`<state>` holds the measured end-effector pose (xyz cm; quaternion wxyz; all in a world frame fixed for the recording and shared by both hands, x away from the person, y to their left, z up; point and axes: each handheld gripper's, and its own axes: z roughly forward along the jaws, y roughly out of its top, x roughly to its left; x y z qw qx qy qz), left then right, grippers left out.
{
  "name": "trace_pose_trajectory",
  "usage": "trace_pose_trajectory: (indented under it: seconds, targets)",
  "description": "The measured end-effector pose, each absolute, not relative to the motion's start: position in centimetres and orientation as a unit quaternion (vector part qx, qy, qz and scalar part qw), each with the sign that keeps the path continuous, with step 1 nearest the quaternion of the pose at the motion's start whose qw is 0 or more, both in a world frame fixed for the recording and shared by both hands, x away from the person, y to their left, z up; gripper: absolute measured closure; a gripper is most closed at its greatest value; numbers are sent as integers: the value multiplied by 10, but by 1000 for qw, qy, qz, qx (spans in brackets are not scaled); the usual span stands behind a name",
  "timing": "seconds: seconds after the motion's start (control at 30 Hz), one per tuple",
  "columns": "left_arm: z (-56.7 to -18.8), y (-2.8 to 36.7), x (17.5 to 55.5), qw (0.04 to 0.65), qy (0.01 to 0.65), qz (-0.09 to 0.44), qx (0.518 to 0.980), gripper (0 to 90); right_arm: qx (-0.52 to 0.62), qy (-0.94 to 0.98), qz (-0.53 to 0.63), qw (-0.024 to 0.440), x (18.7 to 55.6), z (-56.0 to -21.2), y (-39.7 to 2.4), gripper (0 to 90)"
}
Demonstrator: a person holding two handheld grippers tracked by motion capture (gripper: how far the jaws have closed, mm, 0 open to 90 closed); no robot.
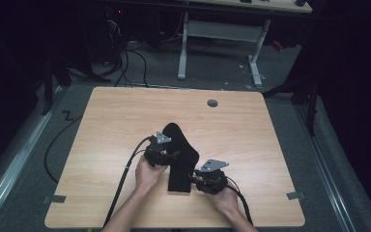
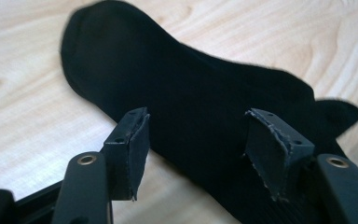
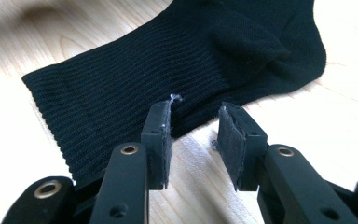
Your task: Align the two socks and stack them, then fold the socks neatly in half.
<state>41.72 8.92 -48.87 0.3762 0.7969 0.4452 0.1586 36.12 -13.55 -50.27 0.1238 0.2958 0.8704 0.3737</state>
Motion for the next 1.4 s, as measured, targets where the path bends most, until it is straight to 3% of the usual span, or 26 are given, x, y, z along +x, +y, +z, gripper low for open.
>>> trace_pose_trajectory:
  seconds: [0.6, 1.0, 1.4]
  targets:
    - [-502, 86, 405, 371, 450, 161, 796, 400, 322, 852, 389, 138, 374, -487, -139, 602]
    - [-502, 83, 393, 368, 444, 166, 800, 401, 360, 848, 361, 145, 410, -498, -129, 720]
    - [-501, 80, 383, 365, 444, 161, 802, 405, 352, 854, 352, 150, 409, -498, -131, 812]
